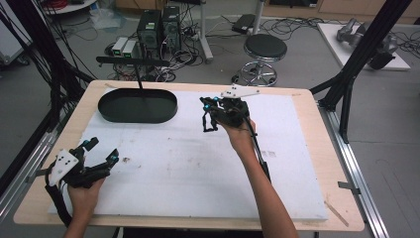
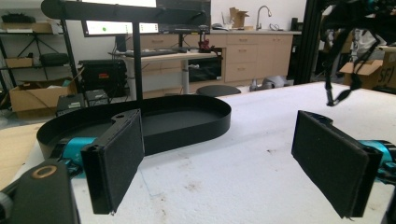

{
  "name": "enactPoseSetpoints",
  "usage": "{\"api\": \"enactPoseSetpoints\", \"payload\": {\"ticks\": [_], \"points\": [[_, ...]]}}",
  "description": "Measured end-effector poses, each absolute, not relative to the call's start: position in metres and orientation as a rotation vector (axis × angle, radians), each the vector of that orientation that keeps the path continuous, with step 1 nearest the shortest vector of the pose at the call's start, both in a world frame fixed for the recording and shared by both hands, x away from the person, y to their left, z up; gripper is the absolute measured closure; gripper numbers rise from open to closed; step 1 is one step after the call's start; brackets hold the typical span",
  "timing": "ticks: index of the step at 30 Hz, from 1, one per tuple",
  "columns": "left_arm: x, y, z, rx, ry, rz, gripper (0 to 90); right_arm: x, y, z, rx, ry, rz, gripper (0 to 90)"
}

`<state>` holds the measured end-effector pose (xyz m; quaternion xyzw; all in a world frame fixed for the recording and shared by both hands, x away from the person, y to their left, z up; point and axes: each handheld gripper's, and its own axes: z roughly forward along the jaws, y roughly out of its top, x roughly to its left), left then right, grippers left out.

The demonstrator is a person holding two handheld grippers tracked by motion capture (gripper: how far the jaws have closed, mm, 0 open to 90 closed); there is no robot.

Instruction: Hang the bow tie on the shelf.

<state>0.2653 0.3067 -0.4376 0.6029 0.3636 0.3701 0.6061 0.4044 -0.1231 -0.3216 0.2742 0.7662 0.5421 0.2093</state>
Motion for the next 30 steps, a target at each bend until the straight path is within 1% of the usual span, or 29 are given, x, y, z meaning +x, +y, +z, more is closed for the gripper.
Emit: {"api": "enactPoseSetpoints", "payload": {"ticks": [12, 18, 30], "points": [[0.265, 0.307, -0.438, 1.398, 0.836, 0.854, 17.2, 0.433, -0.093, -0.307, 0.653, 2.187, 1.625, 80.3], [0.265, 0.307, -0.438, 1.394, 0.841, 0.852, 17.2, 0.449, -0.081, -0.300, 0.648, 2.188, 1.685, 80.3], [0.265, 0.308, -0.438, 1.391, 0.838, 0.851, 17.2, 0.469, -0.062, -0.294, 0.640, 2.162, 1.751, 80.3]]}}
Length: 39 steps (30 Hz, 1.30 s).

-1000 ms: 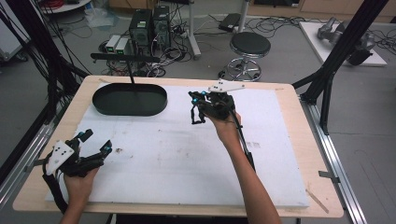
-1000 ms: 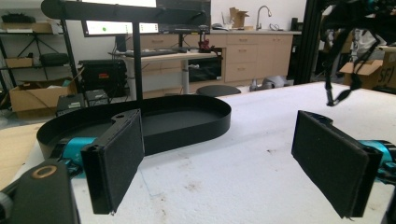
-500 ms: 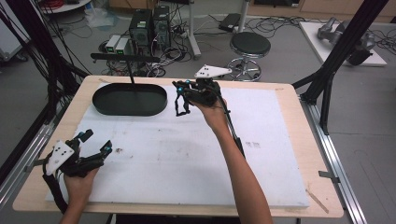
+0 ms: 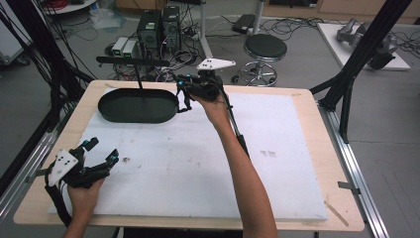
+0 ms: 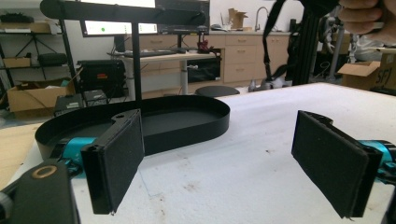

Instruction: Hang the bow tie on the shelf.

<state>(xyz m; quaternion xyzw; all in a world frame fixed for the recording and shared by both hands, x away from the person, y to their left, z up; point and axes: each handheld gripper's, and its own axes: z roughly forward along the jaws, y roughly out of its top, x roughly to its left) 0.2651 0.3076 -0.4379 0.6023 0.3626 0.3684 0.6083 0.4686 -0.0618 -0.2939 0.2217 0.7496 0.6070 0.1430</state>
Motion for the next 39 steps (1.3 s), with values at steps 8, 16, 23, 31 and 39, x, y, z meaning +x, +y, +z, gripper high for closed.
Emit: {"api": "enactPoseSetpoints", "payload": {"ticks": [8, 16, 23, 31, 39], "points": [[0.265, 0.307, -0.438, 1.381, 0.836, 0.846, 17.2, 0.486, -0.042, -0.279, 0.619, 2.149, 1.766, 80.4], [0.265, 0.308, -0.438, 1.382, 0.834, 0.843, 17.2, 0.498, -0.014, -0.269, 0.580, 2.150, 1.772, 80.3], [0.265, 0.308, -0.438, 1.385, 0.828, 0.842, 17.2, 0.507, 0.008, -0.272, 0.583, 2.168, 1.755, 80.3], [0.265, 0.308, -0.438, 1.384, 0.826, 0.837, 17.2, 0.519, 0.019, -0.277, 0.626, 2.159, 1.734, 80.2], [0.266, 0.308, -0.438, 1.382, 0.823, 0.834, 17.2, 0.530, 0.020, -0.283, 0.669, 2.143, 1.714, 80.1]]}}
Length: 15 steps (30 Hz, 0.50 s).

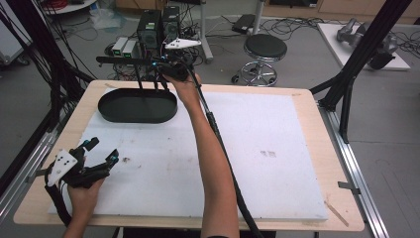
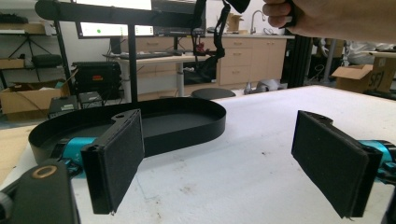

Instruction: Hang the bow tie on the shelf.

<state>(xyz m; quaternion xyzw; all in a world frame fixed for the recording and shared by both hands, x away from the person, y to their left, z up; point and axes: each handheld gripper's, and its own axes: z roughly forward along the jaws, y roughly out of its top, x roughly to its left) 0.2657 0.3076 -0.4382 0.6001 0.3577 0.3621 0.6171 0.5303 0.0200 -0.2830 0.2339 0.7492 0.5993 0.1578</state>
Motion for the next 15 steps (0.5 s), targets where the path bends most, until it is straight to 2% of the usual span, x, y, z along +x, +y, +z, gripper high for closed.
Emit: {"api": "enactPoseSetpoints", "payload": {"ticks": [15], "points": [[0.266, 0.307, -0.438, 1.384, 0.819, 0.827, 17.2, 0.547, 0.023, -0.289, 0.725, 2.113, 1.604, 80.0]]}}
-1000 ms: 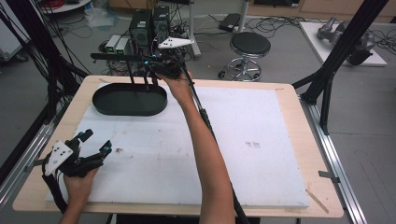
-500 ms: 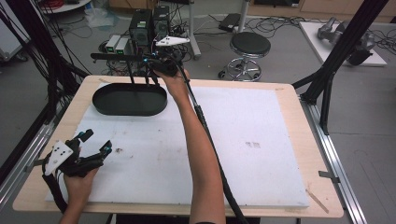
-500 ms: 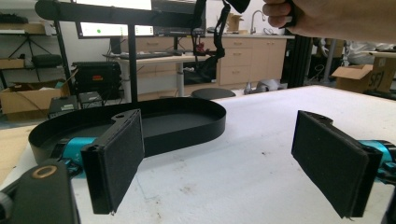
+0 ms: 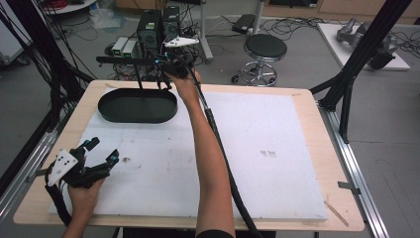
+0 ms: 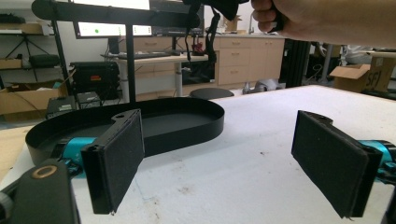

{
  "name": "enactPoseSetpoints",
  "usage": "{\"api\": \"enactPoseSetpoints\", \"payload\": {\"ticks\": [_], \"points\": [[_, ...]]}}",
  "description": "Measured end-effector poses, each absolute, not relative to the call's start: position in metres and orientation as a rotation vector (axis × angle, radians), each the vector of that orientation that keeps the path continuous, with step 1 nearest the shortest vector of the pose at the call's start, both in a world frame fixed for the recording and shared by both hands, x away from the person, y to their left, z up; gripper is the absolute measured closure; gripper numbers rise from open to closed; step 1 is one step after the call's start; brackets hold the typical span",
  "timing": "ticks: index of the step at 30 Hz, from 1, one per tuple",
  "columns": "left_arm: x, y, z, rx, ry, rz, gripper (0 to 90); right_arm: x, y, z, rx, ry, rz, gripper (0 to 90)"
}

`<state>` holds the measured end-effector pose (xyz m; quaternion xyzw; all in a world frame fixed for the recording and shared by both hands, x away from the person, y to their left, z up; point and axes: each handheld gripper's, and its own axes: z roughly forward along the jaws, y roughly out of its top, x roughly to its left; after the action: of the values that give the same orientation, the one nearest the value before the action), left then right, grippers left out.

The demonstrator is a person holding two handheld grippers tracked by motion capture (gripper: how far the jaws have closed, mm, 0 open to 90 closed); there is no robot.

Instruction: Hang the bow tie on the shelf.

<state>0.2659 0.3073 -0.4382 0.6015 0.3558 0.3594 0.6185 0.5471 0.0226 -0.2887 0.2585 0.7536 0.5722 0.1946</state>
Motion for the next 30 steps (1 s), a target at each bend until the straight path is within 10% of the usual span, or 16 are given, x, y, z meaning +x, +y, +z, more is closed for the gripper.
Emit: {"api": "enactPoseSetpoints", "payload": {"ticks": [30], "points": [[0.2661, 0.3073, -0.4384, 1.390, 0.812, 0.824, 17.4, 0.5504, 0.0228, -0.2948, 0.768, 2.100, 1.470, 75.0]]}}
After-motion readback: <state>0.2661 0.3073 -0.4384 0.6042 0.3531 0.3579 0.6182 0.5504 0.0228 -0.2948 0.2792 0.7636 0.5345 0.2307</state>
